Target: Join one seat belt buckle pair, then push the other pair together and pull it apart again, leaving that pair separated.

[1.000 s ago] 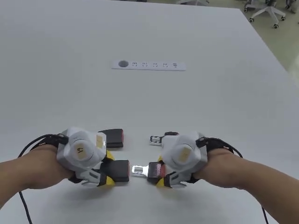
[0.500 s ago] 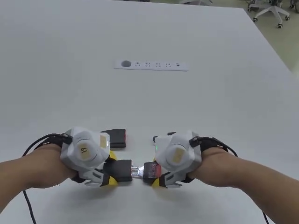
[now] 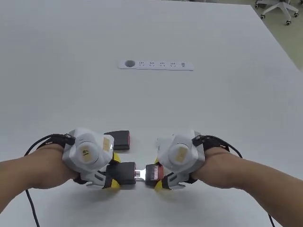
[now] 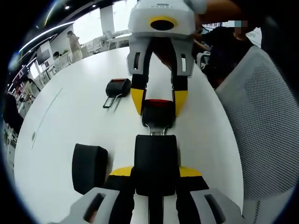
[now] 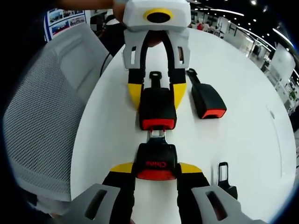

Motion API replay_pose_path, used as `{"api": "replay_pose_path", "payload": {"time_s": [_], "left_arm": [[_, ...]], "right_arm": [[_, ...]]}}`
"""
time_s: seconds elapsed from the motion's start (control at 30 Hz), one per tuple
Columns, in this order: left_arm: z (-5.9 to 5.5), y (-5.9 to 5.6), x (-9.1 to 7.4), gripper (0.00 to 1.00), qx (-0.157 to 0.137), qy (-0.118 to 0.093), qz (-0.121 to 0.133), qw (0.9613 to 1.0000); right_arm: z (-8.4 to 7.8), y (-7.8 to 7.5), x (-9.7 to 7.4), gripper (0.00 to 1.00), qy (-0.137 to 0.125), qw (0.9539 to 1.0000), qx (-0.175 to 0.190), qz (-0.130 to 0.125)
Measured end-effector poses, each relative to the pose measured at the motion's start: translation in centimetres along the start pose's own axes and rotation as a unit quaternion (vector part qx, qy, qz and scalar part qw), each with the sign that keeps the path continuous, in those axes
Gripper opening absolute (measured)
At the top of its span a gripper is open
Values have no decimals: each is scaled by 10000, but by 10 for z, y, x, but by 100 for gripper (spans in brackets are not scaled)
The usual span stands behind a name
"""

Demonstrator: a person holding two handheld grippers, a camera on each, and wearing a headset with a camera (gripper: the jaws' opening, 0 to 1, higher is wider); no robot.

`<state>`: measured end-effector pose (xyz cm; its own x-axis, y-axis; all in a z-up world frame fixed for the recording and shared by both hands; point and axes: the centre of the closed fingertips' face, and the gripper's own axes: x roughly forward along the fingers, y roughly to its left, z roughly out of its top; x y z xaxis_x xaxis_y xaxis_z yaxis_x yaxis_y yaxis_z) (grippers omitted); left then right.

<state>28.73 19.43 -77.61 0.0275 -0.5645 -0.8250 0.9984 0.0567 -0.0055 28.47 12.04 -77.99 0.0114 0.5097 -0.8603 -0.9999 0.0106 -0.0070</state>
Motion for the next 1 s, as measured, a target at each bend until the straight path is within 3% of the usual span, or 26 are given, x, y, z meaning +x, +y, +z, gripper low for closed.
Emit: {"api": "replay_pose_path", "payload": {"time_s": [0.67,1.0], "left_arm": [[0,0,0,34,2,-84,-8,10000],[1,-1,-1,34,-1,-106,-2,9999]], "right_arm": [[7,-3,6,30,74,9999,-92,-58],[15,0,9,30,-39,10000,6,-72]]}}
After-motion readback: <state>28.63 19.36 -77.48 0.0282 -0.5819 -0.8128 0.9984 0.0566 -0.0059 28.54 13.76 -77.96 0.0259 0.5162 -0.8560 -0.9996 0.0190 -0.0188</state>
